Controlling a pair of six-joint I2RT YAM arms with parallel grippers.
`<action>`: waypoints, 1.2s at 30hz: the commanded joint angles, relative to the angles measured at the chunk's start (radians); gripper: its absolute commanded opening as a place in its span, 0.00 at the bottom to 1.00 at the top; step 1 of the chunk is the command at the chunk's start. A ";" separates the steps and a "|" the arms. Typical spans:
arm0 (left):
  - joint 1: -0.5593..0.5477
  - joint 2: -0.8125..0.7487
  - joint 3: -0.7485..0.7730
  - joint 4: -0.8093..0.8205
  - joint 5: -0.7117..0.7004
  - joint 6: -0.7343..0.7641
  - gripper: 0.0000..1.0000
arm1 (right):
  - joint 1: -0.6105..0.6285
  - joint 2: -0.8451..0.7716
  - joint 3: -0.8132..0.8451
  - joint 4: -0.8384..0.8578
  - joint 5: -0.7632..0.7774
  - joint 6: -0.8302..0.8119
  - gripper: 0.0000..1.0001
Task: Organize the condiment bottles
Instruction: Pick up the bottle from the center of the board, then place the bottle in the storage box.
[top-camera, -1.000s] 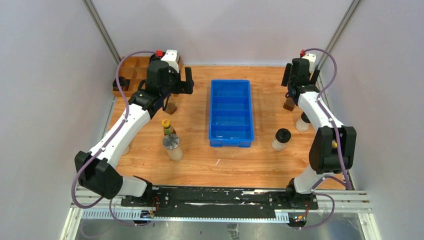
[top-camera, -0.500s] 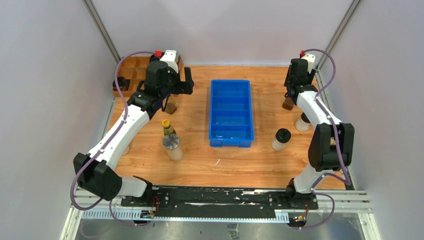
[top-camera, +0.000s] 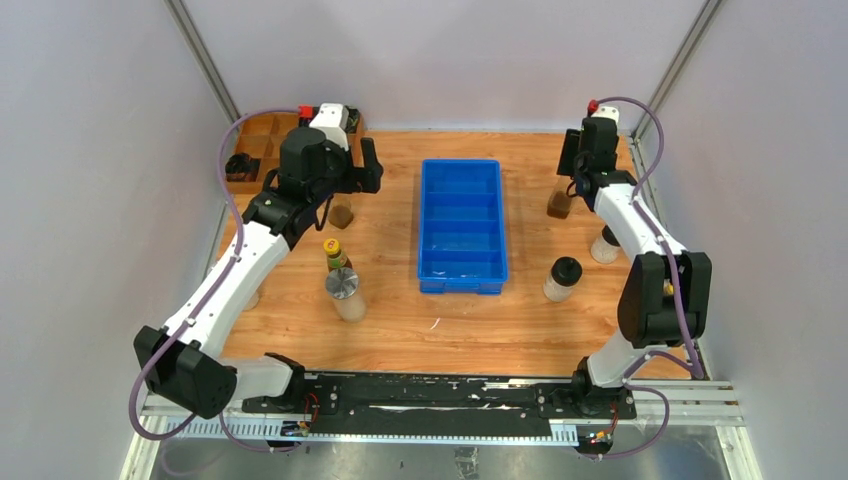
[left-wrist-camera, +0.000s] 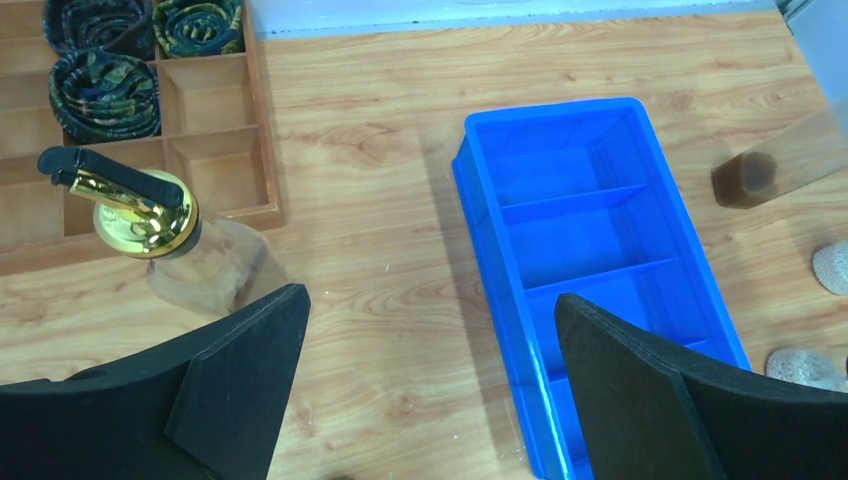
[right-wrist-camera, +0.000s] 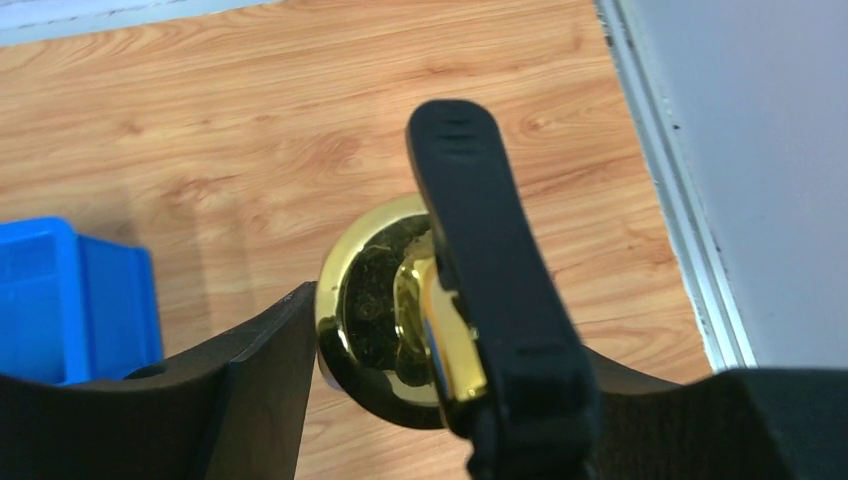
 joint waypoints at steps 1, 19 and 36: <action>0.001 -0.041 -0.024 -0.013 0.004 -0.011 1.00 | 0.051 -0.042 0.032 0.008 -0.101 -0.028 0.03; 0.001 -0.103 -0.054 -0.043 -0.016 0.008 1.00 | 0.293 0.051 0.327 -0.105 0.161 -0.180 0.03; 0.001 -0.109 -0.058 -0.051 -0.019 0.026 1.00 | 0.408 0.192 0.576 -0.136 0.126 -0.196 0.03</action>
